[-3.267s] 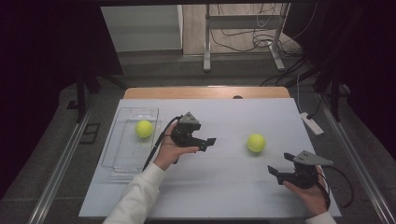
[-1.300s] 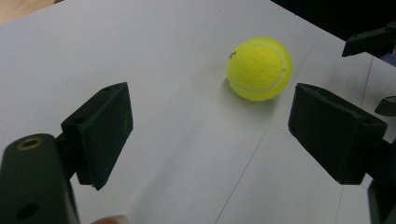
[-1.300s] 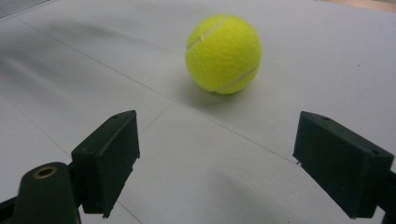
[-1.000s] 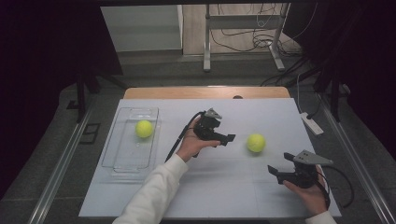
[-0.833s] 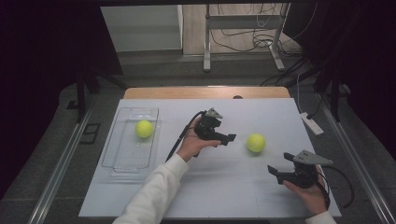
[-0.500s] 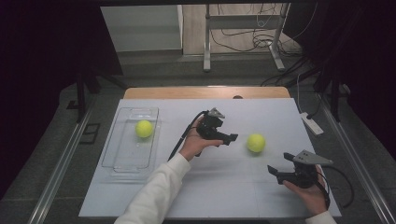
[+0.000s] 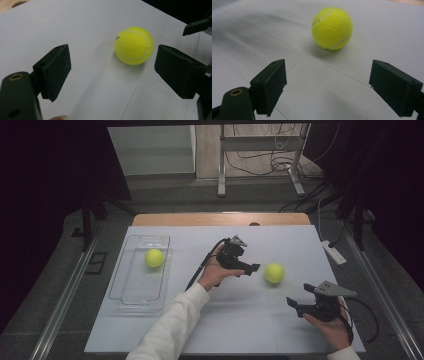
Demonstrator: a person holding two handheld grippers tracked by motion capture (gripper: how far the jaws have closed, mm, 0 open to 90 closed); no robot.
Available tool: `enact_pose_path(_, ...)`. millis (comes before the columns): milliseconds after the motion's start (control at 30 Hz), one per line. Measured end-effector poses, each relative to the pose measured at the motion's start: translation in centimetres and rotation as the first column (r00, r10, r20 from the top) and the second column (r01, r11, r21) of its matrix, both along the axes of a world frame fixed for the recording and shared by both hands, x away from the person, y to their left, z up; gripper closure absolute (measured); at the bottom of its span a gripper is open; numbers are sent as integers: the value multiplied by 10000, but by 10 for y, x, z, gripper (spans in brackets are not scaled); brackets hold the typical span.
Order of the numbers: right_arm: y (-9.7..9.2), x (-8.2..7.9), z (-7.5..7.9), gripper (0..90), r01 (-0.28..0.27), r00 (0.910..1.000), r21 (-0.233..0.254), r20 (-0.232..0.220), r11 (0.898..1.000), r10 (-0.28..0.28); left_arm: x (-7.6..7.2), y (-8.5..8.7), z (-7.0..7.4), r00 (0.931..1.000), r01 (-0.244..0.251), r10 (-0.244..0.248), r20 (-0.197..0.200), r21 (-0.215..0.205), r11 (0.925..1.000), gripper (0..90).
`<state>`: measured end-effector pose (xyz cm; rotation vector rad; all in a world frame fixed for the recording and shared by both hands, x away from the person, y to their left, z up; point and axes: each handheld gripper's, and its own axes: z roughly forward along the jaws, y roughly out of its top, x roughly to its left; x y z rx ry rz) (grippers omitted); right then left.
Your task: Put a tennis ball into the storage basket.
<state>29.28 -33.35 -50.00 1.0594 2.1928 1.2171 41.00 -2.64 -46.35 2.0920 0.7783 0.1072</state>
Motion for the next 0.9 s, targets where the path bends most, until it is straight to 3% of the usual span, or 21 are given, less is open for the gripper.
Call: enact_pose_path(900,0,-1,-1,146,-63,10000,44,-74,10000,64,9,-32,-9,9986,463,-459,-261,135,9988,134)
